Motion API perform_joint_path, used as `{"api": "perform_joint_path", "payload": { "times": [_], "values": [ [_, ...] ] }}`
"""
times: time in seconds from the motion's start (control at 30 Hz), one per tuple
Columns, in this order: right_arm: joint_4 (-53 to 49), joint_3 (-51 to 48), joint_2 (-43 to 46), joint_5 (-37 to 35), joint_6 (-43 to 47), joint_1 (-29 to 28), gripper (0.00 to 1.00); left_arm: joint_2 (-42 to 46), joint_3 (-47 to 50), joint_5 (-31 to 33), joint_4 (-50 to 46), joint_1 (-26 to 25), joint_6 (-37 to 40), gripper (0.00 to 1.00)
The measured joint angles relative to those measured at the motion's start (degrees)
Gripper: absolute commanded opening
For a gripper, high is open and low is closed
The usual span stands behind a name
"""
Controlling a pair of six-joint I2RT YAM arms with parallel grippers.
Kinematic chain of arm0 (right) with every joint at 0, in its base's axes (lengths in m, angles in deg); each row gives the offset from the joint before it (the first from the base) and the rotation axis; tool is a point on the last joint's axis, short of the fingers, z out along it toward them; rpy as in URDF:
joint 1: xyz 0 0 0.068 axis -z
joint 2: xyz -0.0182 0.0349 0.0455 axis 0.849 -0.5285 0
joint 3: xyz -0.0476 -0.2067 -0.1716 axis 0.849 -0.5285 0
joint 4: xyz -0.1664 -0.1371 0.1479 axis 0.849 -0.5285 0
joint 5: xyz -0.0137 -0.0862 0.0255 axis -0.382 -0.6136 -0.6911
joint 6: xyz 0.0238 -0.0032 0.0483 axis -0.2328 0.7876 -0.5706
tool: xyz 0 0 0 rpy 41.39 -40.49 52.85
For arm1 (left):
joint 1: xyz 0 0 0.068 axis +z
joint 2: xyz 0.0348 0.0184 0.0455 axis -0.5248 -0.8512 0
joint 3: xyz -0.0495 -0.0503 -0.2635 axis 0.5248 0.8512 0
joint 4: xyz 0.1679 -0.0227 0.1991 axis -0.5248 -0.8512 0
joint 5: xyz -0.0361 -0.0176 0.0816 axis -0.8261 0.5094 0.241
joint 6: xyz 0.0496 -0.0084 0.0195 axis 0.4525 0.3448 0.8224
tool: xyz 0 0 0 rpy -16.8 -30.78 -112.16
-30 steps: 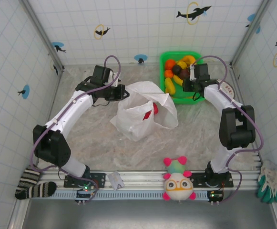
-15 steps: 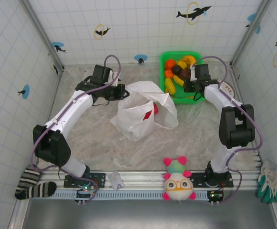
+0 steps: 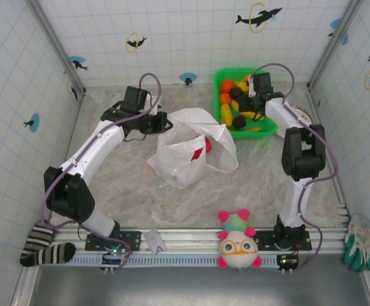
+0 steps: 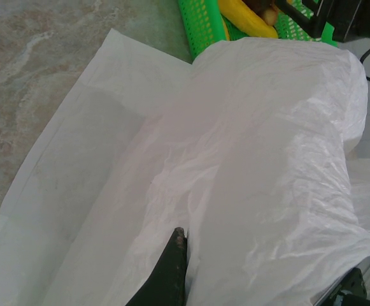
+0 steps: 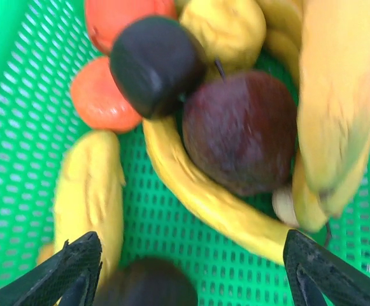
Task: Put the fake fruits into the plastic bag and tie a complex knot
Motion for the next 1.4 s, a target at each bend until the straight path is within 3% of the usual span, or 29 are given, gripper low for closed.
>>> {"api": "perform_joint_path", "payload": {
  "times": [0.17, 0.8, 1.1, 1.27, 1.4],
  "values": [
    [-3.72, 11.65, -5.99, -0.46, 0.85, -1.38, 0.78, -0.15, -0.70, -0.02, -0.04, 0.00, 0.00, 0.08],
    [-9.64, 37.88, -26.12, 0.66, 1.38, -1.40, 0.86, -0.22, -1.14, 0.24, -0.50, 0.00, 0.00, 0.08],
    [-8.04, 41.97, -31.08, 0.55, 1.88, -0.74, 0.89, -0.22, -1.14, 0.96, -0.74, 0.00, 0.00, 0.08],
    [-6.80, 42.45, -32.06, 0.83, 3.08, -0.81, 0.79, -0.55, -2.12, 1.11, -1.66, 0.00, 0.04, 0.08],
    [-7.02, 42.45, -32.11, 0.85, 5.09, -1.22, 0.82, -0.59, -2.47, 1.11, -1.79, 0.00, 0.17, 0.08]
  ]
}}
